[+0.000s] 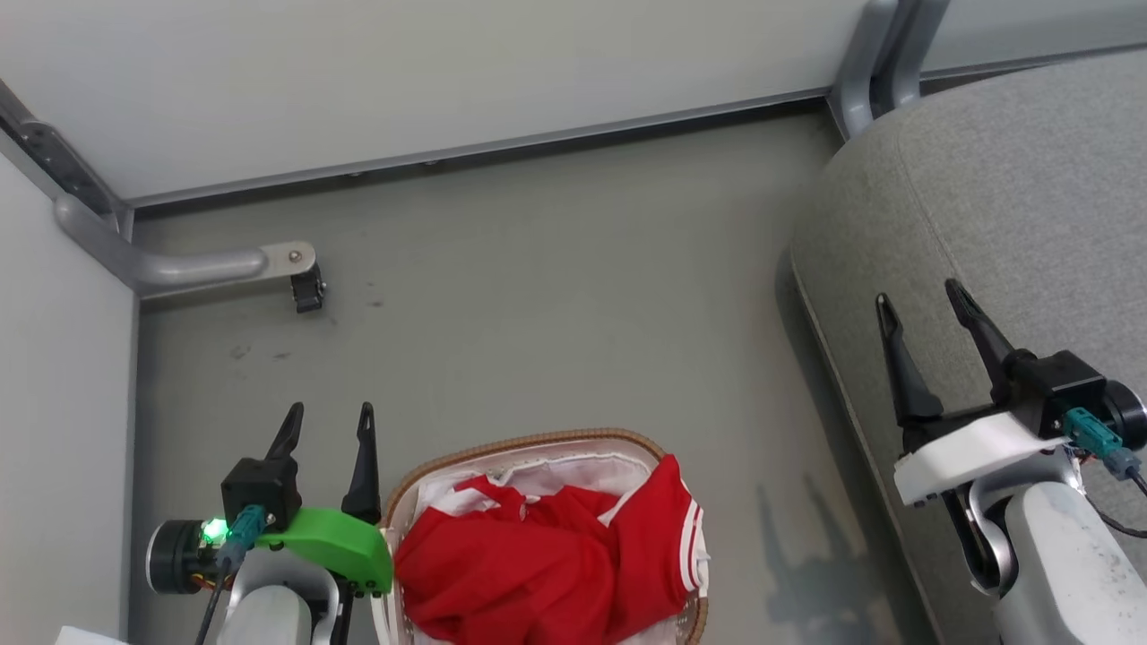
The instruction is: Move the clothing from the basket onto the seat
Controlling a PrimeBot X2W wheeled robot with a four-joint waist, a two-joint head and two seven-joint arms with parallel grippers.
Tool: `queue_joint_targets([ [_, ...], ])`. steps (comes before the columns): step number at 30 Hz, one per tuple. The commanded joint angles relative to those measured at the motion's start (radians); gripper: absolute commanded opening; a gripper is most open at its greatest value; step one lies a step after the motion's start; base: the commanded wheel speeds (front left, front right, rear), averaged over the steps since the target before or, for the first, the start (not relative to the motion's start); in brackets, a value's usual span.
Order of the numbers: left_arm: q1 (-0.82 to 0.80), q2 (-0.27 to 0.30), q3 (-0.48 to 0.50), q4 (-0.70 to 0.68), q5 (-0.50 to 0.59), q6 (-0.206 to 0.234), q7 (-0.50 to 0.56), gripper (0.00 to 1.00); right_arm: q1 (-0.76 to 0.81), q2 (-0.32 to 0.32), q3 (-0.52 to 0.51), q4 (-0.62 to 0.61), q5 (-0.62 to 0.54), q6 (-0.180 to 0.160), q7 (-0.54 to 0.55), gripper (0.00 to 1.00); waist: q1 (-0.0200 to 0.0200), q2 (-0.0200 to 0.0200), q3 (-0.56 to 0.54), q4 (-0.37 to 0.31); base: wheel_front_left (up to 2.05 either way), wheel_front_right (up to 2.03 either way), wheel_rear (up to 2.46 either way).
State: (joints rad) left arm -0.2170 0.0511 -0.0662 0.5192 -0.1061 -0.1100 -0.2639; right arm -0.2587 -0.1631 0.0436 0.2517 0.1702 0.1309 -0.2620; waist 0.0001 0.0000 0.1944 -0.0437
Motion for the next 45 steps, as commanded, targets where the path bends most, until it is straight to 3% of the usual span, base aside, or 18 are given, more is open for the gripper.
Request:
queue_joint_targets([
  [1, -0.032, 0.0, -0.01, 0.005, -0.01, -0.004, -0.001, 1.0, -0.024, 0.002, 0.002, -0.012, 0.01, 0.0, -0.004, 1.0, -0.0001, 0.0, 0.077, -0.024, 0.0, 0.0, 0.0],
  [15, -0.193, 0.001, -0.169, 0.142, -0.097, -0.019, -0.001, 1.0, -0.143, 0.026, 0.036, -0.103, 0.026, 0.0, -0.004, 1.0, -0.0001, 0.0, 0.293, -0.074, 0.0, 0.0, 0.0],
  [34, -0.353, 0.003, -0.485, 0.58, -0.256, -0.021, 0.001, 1.0, -0.2, 0.048, 0.089, -0.109, 0.038, 0.0, -0.004, 1.0, -0.0001, 0.0, 0.454, -0.142, 0.0, 0.0, 0.0],
  [41, -0.406, 0.006, -0.529, 0.704, -0.262, -0.022, 0.011, 1.0, -0.211, 0.05, 0.102, -0.11, 0.043, 0.0, -0.004, 1.0, -0.0001, 0.0, 0.489, -0.15, 0.0, 0.0, 0.0],
  [45, -0.431, 0.014, -0.546, 0.736, -0.243, 0.003, 0.009, 1.0, -0.227, 0.051, 0.109, -0.117, 0.045, 0.0, -0.004, 1.0, -0.0001, 0.0, 0.521, -0.159, 0.0, 0.0, 0.0],
])
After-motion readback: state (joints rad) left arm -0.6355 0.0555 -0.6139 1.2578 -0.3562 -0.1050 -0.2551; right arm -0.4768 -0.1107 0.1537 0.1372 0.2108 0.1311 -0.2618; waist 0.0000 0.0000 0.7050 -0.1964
